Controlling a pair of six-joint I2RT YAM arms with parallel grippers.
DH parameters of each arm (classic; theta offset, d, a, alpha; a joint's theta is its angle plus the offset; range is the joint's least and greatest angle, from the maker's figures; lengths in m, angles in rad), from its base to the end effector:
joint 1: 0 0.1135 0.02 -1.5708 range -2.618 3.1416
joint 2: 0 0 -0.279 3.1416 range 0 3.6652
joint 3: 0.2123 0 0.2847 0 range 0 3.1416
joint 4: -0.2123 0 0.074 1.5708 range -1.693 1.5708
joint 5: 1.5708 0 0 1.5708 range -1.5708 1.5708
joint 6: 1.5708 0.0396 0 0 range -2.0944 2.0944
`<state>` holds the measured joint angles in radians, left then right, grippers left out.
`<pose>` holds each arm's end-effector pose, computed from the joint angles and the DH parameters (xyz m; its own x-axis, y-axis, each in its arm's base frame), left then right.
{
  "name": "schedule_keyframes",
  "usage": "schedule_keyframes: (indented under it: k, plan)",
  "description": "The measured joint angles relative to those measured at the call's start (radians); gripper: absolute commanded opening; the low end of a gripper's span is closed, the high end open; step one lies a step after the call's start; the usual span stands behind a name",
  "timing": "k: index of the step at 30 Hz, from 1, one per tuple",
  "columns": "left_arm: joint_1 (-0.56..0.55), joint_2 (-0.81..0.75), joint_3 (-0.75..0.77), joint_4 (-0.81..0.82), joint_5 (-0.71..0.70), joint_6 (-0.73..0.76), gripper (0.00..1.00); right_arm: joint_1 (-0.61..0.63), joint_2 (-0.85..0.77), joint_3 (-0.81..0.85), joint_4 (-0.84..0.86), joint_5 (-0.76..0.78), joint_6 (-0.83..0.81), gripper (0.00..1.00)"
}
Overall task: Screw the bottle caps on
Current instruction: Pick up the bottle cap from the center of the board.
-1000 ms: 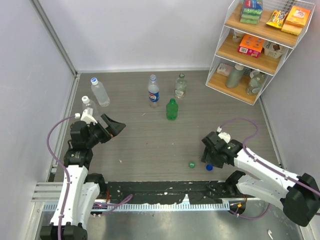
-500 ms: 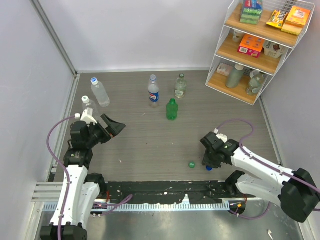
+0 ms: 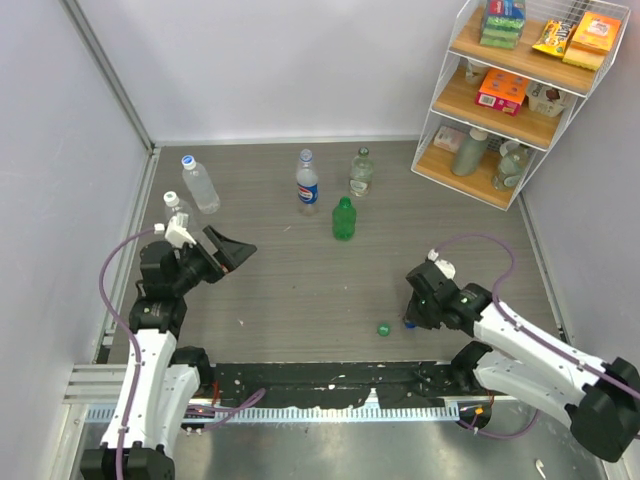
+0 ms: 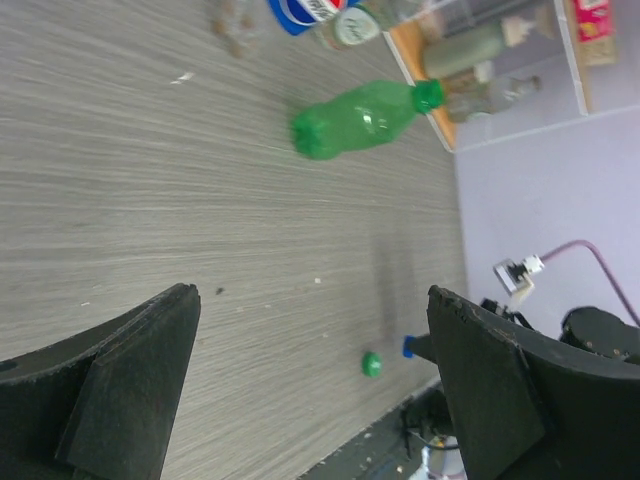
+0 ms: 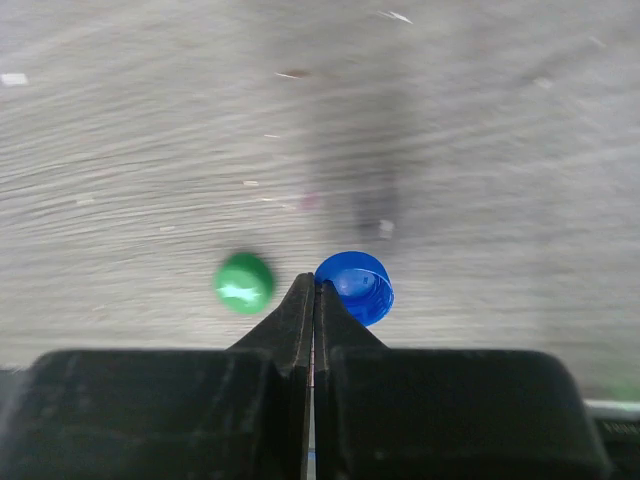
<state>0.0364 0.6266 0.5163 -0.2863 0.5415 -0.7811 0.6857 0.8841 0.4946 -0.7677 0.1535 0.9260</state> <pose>0.1774 -0.0140 0.2644 -0.5867 -0.6251 -0.5148 0.0435 0.6105 -0.7908 0.1345 0.1022 0.1755 -0.8881 0.2939 -0.3535 0.2189 0.9465 0.2371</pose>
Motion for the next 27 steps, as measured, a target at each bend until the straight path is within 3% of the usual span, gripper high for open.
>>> schedule_keyframes:
  k: [6, 10, 15, 21, 27]
  plan:
    - [-0.056, 0.034, -0.097, 0.268, 0.148, -0.154, 1.00, 0.000, -0.143, 0.003, 0.254, -0.183, -0.090, 0.01]
    - [-0.264, 0.071, -0.115, 0.405, 0.159, -0.196, 1.00, 0.000, -0.145, -0.002, 0.507, -0.320, -0.080, 0.01]
    - [-0.504, 0.163, -0.113, 0.616, 0.213, -0.185, 0.97, 0.000, -0.004, -0.006, 0.890, -0.523, 0.034, 0.01]
    - [-0.564, 0.202, -0.113, 0.798, 0.237, -0.188, 0.90, 0.000, 0.135, -0.005, 1.202, -0.716, 0.186, 0.01]
    - [-0.579, 0.212, -0.104, 0.790, 0.229, -0.161, 0.86, 0.000, 0.142, 0.036, 1.253, -0.790, 0.251, 0.01]
